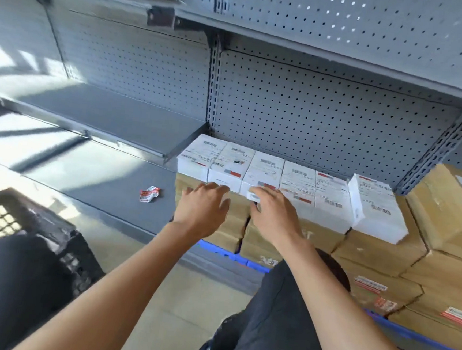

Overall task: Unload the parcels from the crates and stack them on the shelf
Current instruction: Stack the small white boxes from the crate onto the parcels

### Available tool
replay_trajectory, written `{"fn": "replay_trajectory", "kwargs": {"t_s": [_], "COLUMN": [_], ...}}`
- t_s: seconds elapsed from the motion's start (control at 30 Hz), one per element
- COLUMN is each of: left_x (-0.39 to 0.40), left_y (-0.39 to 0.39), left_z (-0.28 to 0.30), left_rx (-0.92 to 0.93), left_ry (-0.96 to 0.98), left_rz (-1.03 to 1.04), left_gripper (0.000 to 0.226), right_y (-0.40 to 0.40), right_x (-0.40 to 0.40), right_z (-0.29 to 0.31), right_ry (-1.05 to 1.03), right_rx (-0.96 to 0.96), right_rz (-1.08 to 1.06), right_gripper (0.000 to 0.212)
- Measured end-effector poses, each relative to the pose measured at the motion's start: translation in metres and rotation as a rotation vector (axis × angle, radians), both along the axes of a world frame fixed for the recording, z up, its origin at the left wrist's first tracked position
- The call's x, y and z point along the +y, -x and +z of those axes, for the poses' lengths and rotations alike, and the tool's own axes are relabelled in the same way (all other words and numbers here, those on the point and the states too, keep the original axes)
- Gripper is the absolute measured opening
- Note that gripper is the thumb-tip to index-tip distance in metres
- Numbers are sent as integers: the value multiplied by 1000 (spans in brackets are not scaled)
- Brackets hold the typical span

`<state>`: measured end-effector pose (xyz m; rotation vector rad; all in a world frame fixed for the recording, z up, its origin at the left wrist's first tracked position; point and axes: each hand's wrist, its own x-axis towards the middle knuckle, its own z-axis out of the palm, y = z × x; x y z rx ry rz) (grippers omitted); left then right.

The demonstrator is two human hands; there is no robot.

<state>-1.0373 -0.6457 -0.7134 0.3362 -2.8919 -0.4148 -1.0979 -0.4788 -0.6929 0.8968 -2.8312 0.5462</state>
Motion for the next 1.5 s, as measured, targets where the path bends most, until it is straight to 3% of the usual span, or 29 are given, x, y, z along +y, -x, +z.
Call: {"fn": "replay_trajectory", "kwargs": {"t_s": [0.27,0.57,0.97,1.3,1.5], "left_x": [-118,-190,-275,-385,-413], "left_y": [-106,-193,-261,-345,-383], "left_z": [-2,-19,-103,-195,-246], "left_rx": [24,-46,-51,-164,-264], "left_ry": [-8,-74,-313,-444,-512], "left_rz": [338,641,898,1152,1302], "left_gripper": [34,37,29,36,47], "right_y": [-58,-110,-166,-218,-243], "right_x": [-155,-272,-399,-529,-576], "right_z": [-2,-35,-116,-203,-255], "right_ry": [25,-29,-203,-422,-558], "right_rx": [-54,-171,-388,-458,-491], "right_rz": [380,659,751,868,903], "right_gripper": [43,40,44,49,52]}}
